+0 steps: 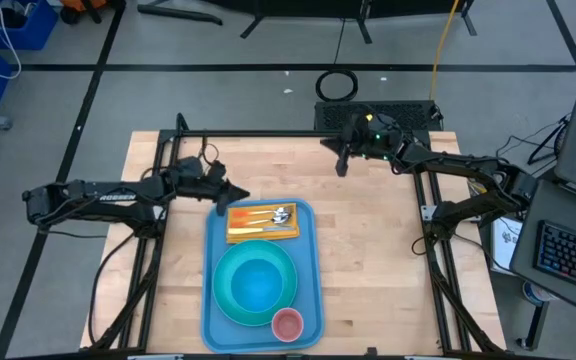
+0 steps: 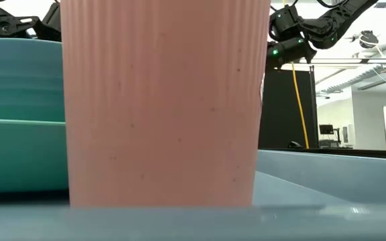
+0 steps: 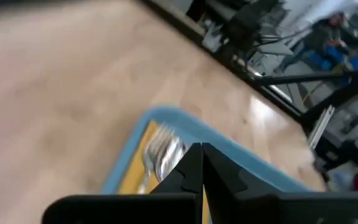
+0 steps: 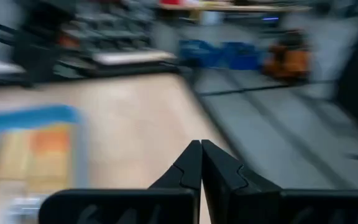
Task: Set up tray
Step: Return to Home Position
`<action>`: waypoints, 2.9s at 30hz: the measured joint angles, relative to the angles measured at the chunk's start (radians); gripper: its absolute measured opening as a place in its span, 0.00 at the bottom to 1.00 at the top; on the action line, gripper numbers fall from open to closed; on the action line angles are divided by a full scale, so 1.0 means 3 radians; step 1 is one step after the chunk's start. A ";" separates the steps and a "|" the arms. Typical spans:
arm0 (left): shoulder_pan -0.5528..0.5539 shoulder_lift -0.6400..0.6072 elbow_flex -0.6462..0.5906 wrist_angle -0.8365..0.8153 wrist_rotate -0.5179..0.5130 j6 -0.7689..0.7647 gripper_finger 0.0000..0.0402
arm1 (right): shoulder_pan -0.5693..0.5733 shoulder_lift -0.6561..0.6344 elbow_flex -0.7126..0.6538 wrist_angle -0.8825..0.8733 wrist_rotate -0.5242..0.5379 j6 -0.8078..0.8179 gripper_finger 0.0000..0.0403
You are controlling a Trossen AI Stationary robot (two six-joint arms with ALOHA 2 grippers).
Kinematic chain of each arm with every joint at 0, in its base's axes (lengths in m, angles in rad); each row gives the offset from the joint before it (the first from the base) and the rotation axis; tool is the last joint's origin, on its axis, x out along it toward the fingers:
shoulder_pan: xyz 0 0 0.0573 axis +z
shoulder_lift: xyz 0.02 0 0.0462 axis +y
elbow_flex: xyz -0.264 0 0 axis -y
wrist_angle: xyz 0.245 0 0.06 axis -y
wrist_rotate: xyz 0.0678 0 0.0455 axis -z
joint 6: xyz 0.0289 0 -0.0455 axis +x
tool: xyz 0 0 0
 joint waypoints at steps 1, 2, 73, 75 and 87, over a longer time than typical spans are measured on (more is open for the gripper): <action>0.0012 -0.0039 0.0000 0.0046 -0.0005 0.0161 0.01 | 0.0001 0.0000 0.0000 0.0002 -0.0205 0.0106 0.00; 0.0026 -0.0080 0.0000 0.0097 -0.0006 0.0279 0.01 | 0.0003 0.0000 0.0000 -0.0008 -0.0404 0.0191 0.00; 0.1219 -0.3253 0.0000 -0.1932 0.0777 0.1445 0.06 | 0.0767 -0.3741 -0.2642 0.0422 -0.0240 0.1177 0.00; 0.1219 -0.3253 0.0000 -0.1933 0.0778 0.1445 0.06 | 0.0767 -0.3741 -0.2642 0.0421 -0.0240 0.1177 0.00; 0.1219 -0.3253 0.0000 -0.1931 0.0778 0.1445 0.06 | 0.0767 -0.3741 -0.2644 0.0422 -0.0242 0.1175 0.00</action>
